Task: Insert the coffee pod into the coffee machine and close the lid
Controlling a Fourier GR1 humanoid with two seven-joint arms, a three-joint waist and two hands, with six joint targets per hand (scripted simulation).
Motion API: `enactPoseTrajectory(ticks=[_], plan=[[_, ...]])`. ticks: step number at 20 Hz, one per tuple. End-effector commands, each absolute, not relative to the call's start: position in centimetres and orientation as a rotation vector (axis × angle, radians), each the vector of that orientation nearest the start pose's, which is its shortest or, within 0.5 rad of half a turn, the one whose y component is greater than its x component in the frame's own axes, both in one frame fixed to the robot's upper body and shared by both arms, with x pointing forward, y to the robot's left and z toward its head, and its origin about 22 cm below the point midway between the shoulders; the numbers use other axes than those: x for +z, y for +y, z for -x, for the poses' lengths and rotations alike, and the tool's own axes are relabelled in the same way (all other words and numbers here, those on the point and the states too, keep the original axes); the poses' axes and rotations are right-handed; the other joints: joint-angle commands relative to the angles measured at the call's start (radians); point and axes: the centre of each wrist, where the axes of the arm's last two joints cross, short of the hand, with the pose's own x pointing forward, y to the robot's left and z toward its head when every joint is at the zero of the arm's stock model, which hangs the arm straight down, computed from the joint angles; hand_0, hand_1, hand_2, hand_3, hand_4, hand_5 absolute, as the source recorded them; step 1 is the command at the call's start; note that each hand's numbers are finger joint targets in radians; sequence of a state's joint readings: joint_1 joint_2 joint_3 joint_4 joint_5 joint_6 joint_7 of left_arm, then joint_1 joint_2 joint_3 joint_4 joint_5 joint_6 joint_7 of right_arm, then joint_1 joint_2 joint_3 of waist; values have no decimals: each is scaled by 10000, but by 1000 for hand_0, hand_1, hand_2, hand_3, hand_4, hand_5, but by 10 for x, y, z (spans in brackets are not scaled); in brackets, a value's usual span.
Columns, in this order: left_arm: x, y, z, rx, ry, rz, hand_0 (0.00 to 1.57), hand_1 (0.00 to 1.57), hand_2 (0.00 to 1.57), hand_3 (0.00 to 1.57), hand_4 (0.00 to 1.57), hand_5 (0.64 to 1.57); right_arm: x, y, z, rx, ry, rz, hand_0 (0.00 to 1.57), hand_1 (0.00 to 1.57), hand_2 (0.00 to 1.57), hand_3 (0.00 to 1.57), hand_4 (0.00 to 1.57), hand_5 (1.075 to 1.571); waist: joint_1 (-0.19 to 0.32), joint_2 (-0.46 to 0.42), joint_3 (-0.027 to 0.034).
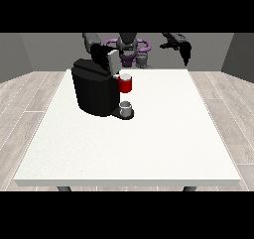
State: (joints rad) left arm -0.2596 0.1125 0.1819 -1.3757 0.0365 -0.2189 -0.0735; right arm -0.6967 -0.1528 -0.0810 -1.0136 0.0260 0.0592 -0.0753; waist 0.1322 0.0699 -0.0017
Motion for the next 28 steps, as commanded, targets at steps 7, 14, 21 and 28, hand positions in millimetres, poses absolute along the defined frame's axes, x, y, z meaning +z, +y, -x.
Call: enactPoseTrajectory(ticks=[7,14,21,28], plan=[[20,276,-302,-1191,-16687,363,0,0,0,0,158,1571,91,-172,-402,4227,-17342,-75,0,0,0,0,61,1571,-37,-110,16],[34,265,-312,-1135,-16831,524,0,0,0,0,181,1571,107,-158,-411,4650,-17735,392,0,0,0,0,110,1571,199,-16,17],[11,261,-300,-1342,-16942,519,0,0,0,0,196,1571,110,-139,-404,4972,-18196,-1056,0,0,0,0,67,1571,-241,-322,16],[-18,269,-281,-644,-16604,344,0,0,0,0,245,1571,41,-131,-350,3438,-17637,-3102,0,0,0,0,286,1571,-869,-1549,17]])
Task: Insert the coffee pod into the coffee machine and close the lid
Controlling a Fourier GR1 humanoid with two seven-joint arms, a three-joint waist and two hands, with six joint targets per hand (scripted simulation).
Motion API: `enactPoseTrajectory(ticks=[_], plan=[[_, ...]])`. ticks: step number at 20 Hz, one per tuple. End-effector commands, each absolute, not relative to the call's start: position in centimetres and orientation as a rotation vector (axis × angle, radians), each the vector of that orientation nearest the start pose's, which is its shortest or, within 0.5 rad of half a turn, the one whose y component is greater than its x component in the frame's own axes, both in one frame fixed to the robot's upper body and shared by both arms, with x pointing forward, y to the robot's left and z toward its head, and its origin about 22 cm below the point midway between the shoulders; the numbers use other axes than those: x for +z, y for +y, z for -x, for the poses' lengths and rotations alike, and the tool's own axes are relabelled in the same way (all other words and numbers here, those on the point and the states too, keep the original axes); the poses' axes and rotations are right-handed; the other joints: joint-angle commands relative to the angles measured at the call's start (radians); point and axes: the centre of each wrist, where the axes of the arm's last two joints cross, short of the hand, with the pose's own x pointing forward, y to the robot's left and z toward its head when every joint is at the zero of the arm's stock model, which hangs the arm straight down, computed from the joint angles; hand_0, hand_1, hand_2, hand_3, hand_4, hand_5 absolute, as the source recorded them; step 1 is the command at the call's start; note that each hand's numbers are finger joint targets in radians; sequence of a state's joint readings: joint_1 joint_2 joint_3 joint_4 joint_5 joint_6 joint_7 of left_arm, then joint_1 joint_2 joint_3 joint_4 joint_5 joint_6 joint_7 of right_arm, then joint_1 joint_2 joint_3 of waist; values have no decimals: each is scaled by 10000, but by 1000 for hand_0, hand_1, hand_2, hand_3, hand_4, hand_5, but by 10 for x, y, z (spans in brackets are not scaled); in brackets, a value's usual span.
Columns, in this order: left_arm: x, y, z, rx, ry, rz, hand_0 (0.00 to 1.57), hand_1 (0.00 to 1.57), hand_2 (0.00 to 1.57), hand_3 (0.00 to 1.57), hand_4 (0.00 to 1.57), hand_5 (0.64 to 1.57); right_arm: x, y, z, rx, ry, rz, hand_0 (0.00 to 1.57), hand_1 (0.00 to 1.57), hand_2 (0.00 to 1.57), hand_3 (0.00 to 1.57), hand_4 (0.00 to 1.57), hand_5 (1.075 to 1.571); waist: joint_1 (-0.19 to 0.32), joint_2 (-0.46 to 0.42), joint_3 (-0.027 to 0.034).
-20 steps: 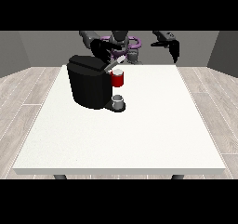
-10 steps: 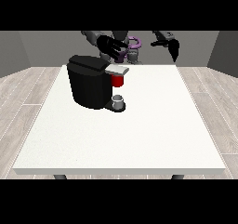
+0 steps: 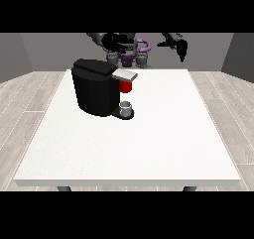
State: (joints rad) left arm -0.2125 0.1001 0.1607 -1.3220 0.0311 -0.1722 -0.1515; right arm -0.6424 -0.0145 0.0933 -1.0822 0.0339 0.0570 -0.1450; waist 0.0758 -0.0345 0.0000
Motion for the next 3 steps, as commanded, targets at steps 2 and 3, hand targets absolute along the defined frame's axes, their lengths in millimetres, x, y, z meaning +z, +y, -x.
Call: enactPoseTrajectory(ticks=[2,3], plan=[[-23,266,-285,-376,-16288,120,0,0,0,0,192,1571,19,-126,-326,3130,-16971,-3181,0,0,0,0,251,1571,-809,-752,-1],[-19,276,-281,-333,-16023,-121,0,0,0,0,192,1571,13,-141,-326,2938,-16848,-3327,0,0,0,0,157,1571,-1032,-918,2]])
